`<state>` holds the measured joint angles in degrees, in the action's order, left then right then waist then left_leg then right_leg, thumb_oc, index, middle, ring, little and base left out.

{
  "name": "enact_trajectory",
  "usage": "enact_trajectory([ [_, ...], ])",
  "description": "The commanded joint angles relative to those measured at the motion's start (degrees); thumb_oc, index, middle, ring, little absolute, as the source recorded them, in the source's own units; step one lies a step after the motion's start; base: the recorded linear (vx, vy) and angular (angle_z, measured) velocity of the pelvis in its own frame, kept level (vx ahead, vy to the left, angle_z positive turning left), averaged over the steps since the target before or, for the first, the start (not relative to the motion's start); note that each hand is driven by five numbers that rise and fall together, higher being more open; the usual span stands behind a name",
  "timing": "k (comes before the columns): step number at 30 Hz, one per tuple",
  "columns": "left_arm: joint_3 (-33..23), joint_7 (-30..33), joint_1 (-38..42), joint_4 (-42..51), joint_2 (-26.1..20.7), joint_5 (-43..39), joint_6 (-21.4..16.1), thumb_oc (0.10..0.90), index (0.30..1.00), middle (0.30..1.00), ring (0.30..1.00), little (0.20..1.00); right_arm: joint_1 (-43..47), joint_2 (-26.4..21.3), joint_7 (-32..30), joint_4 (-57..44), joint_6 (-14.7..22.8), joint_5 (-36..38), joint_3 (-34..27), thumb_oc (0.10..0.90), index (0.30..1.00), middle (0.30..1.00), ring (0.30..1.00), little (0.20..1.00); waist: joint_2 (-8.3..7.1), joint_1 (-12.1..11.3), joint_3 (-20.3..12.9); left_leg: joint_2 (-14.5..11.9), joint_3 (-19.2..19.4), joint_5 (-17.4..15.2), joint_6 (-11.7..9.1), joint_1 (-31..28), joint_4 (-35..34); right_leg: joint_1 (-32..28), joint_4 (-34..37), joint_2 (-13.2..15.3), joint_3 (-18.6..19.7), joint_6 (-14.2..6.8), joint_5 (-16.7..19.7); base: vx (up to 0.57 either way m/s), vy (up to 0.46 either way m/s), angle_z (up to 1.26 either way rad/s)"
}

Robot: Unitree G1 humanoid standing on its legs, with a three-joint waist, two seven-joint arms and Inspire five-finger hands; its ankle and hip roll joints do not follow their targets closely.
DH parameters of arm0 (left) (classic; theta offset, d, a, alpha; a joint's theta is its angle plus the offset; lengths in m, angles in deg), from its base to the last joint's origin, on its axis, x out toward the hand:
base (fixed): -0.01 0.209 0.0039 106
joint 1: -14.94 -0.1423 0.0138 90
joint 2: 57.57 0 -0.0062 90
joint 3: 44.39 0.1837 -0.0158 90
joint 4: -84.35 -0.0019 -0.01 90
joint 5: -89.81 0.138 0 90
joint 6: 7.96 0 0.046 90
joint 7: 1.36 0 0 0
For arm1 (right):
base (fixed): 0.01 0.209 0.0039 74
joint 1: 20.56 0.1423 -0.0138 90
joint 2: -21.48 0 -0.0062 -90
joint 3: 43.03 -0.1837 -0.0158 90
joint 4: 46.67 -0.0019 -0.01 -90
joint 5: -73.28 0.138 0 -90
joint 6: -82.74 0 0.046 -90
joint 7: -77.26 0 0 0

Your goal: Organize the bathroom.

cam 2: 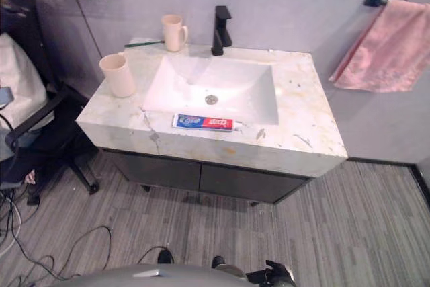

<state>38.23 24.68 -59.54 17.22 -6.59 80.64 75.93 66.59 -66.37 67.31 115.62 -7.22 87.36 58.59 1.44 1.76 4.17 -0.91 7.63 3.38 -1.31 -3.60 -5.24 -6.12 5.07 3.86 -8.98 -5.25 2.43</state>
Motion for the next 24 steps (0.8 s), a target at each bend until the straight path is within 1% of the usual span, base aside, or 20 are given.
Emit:
enact_trajectory([
  [1, 4.3, -17.3, 10.8, -5.2, -6.1, -10.3, 5.4, 0.8, 0.9, 0.9, 0.9, 0.9, 4.4, -2.1, 0.2, 2.1, -1.7, -1.6, 2.1, 0.8, 0.9, 0.9, 0.9, 0.9, 0.5, 0.8, -1.0, 0.0, 2.6, -4.1, -0.6, -3.4, 0.2, 0.6, -0.1, -1.8, 0.2, -1.0, -0.6, -0.03, 0.003, -0.09],
  [2, 4.4, -17.3, 10.9, -5.2, -6.1, -10.3, 5.4, 0.8, 0.9, 0.9, 0.9, 0.9, 4.4, -2.1, 0.2, 2.1, -1.7, -1.6, 2.0, 0.8, 0.9, 0.9, 0.9, 0.9, 0.49, 0.8, -1.0, 0.0, 2.6, -4.1, -0.6, -3.4, 0.2, 0.6, -0.1, -1.8, 0.3, -1.0, -0.6, -0.03, 0.017, -0.22],
  [3, 7.6, -21.0, 12.8, -8.4, -8.3, -9.7, 5.5, 0.8, 0.9, 0.9, 0.9, 0.9, 5.3, -2.6, 0.2, 1.9, -2.6, -1.5, 2.1, 0.8, 0.9, 0.9, 0.9, 0.9, 1.25, 1.0, -1.0, 0.2, 2.4, -4.1, -0.4, -3.6, 0.2, 0.5, -0.1, -2.0, 0.8, -1.1, -0.6, -0.04, 0.029, -0.26],
  [4, 10.0, -24.8, 14.5, -11.1, -9.4, -9.9, 6.0, 0.8, 0.9, 0.9, 0.9, 0.9, 5.7, -3.0, 0.0, 2.1, -2.7, -1.3, 2.2, 0.8, 0.9, 0.9, 0.9, 0.9, 1.75, 1.2, -1.1, 0.4, 2.3, -4.1, -0.3, -3.7, 0.2, 0.6, -0.1, -2.2, 1.2, -1.0, -0.6, -0.05, 0.05, -0.27],
  [5, 13.9, -31.4, 17.0, -15.5, -10.4, -8.7, 6.5, 0.8, 0.9, 0.9, 0.9, 0.9, 6.2, -3.4, 0.2, 2.3, -2.8, -2.0, 2.3, 0.8, 0.9, 0.9, 0.9, 0.9, 2.35, 1.6, -1.2, 0.5, 2.3, -4.1, -0.1, -3.8, 0.2, 0.5, -0.1, -2.3, 1.6, -0.9, -0.6, -0.02, 0.034, -0.14],
  [6, 14.3, -31.5, 17.6, -15.8, -10.4, -8.8, 6.4, 0.8, 0.9, 0.9, 0.9, 0.9, 6.2, -3.4, 0.2, 2.3, -2.8, -2.0, 2.1, 0.8, 0.9, 0.9, 0.9, 0.9, 2.28, 1.5, -1.2, 0.5, 2.3, -4.1, -0.1, -3.8, 0.2, 0.5, -0.1, -2.3, 1.6, -0.9, -0.6, -0.02, 0.034, -0.1],
  [7, 16.1, -34.1, 18.2, -18.0, -10.6, -7.9, 6.3, 0.8, 0.9, 0.9, 0.9, 0.9, 6.5, -3.7, 0.3, 2.3, -2.7, -2.2, 2.3, 0.8, 0.9, 0.9, 0.9, 0.9, 2.6, 1.8, -1.2, 0.6, 2.3, -4.0, -0.1, -3.9, 0.2, 0.5, -0.1, -2.4, 1.9, -0.8, -0.6, -0.02, 0.038, -0.14],
  [8, 20.6, -36.9, 19.8, -24.1, -10.1, -1.8, 5.0, 0.8, 0.9, 0.9, 0.9, 0.9, 6.9, -4.5, 0.7, 2.2, -2.8, -2.8, 2.3, 0.8, 0.9, 0.9, 0.9, 0.9, 2.9, 2.2, -1.1, 0.7, 2.3, -4.1, 0.1, -4.1, 0.5, 0.5, -0.2, -2.5, 2.3, -0.8, -0.7, -0.02, 0.042, -0.17],
  [9, 21.5, -37.4, 20.3, -24.8, -10.1, -1.1, 5.0, 0.8, 0.9, 0.9, 0.9, 0.9, 6.9, -4.5, 0.8, 2.2, -2.8, -2.9, 2.2, 0.8, 0.9, 0.9, 0.9, 0.9, 2.91, 2.2, -1.1, 0.7, 2.2, -4.1, 0.1, -4.1, 0.6, 0.5, -0.2, -2.5, 2.3, -0.8, -0.7, -0.02, 0.038, -0.13],
  [10, 23.6, -38.4, 21.1, -27.7, -10.0, -0.1, 3.5, 0.8, 0.9, 0.9, 0.9, 0.9, 7.0, -4.7, 0.9, 2.3, -2.8, -3.1, 2.2, 0.8, 0.9, 0.9, 0.9, 0.9, 3.01, 2.3, -1.2, 0.8, 2.2, -4.2, 0.2, -4.2, 0.7, 0.4, -0.2, -2.5, 2.4, -0.8, -0.8, 0.0, 0.0, 0.0],
  [11, 24.8, -39.3, 21.3, -29.5, -9.7, 0.3, 2.9, 0.8, 0.9, 0.9, 0.9, 0.9, 7.1, -4.9, 1.0, 2.5, -2.8, -3.2, 2.3, 0.8, 0.9, 0.9, 0.9, 0.9, 3.05, 2.4, -1.2, 0.9, 2.2, -4.2, 0.2, -4.2, 0.8, 0.4, -0.2, -2.5, 2.4, -0.7, -0.8, 0.0, 0.043, -0.04],
  [12, 26.9, -40.4, 21.7, -32.4, -8.6, 2.9, 1.6, 0.8, 0.9, 0.9, 0.9, 0.9, 7.3, -5.1, 1.0, 2.6, -2.9, -3.2, 2.6, 0.8, 0.9, 0.9, 0.9, 0.9, 3.05, 2.6, -1.3, 1.0, 2.3, -4.4, 0.4, -4.4, 0.9, 0.2, -0.1, -2.5, 2.5, -0.7, -0.9, 0.01, 0.047, -0.07],
  [15, 31.7, -40.5, 22.6, -36.2, -6.4, 4.2, -0.1, 0.8, 0.9, 0.9, 0.9, 0.9, 7.5, -5.6, 1.6, 3.0, -2.9, -4.3, 2.8, 0.8, 0.9, 0.9, 0.9, 0.9, 3.14, 3.0, -1.5, 1.3, 2.7, -4.7, 0.7, -4.6, 1.2, 0.0, -0.1, -2.4, 2.5, -0.7, -1.1, 0.01, 0.04, -0.02],
  [16, 33.4, -40.4, 22.9, -36.4, -5.0, 4.7, 0.3, 0.8, 0.9, 0.9, 0.9, 0.9, 7.6, -5.6, 1.6, 3.1, -3.0, -4.4, 2.8, 0.8, 0.9, 0.9, 0.9, 0.9, 3.17, 3.2, -1.5, 1.3, 2.8, -4.9, 0.8, -4.7, 1.3, 0.0, -0.1, -2.4, 2.5, -0.7, -1.1, 0.0, 0.0, 0.0],
  [17, 33.7, -40.3, 23.0, -36.5, -4.7, 4.8, 0.4, 0.8, 0.9, 0.9, 0.9, 0.9, 7.6, -5.6, 1.6, 3.1, -3.0, -4.4, 2.7, 0.8, 0.9, 0.9, 0.9, 0.9, 3.17, 3.2, -1.5, 1.3, 2.8, -4.9, 0.8, -4.7, 1.3, 0.0, -0.1, -2.4, 2.5, -0.7, -1.1, 0.02, 0.017, 0.07],
  [18, 36.0, -39.4, 23.0, -36.4, -2.8, 6.6, 1.1, 0.8, 0.9, 0.9, 0.9, 0.9, 7.4, -5.6, 1.6, 3.5, -2.5, -4.7, 2.4, 0.8, 0.9, 0.9, 0.9, 0.9, 3.18, 3.4, -1.5, 1.4, 3.0, -5.1, 0.9, -4.8, 1.5, -0.1, -0.1, -2.3, 2.4, -0.8, -1.2, 0.02, 0.012, 0.07],
  [22, 37.8, -37.8, 22.0, -36.4, 0.4, 8.1, 1.7, 0.8, 0.9, 0.9, 0.9, 0.9, 7.0, -5.4, 1.7, 3.5, -2.5, -5.5, 2.1, 0.8, 0.9, 0.9, 0.9, 0.9, 3.11, 3.8, -1.6, 1.5, 3.3, -5.5, 1.2, -5.0, 1.5, -0.1, -0.1, -2.3, 2.4, -0.9, -1.3, 0.02, 0.004, 0.01],
  [23, 38.9, -36.0, 21.2, -36.7, 2.6, 9.5, 1.7, 0.8, 0.9, 0.9, 0.9, 0.9, 6.7, -5.2, 1.7, 3.6, -2.3, -5.9, 2.0, 0.8, 0.9, 0.9, 0.9, 0.9, 3.08, 4.2, -1.6, 1.6, 3.5, -5.7, 1.3, -5.2, 1.5, 0.0, -0.1, -2.3, 2.6, -0.9, -1.3, 0.04, 0.002, -0.05],
  [24, 39.3, -34.9, 20.9, -37.1, 3.6, 10.3, 1.3, 0.8, 0.9, 0.9, 0.9, 0.9, 6.5, -5.0, 1.6, 3.7, -2.2, -5.9, 2.0, 0.8, 0.9, 0.9, 0.9, 0.9, 3.07, 4.3, -1.6, 1.6, 3.7, -5.8, 1.4, -5.2, 1.6, 0.0, -0.1, -2.3, 2.7, -0.9, -1.3, 0.04, -0.001, -0.05],
])
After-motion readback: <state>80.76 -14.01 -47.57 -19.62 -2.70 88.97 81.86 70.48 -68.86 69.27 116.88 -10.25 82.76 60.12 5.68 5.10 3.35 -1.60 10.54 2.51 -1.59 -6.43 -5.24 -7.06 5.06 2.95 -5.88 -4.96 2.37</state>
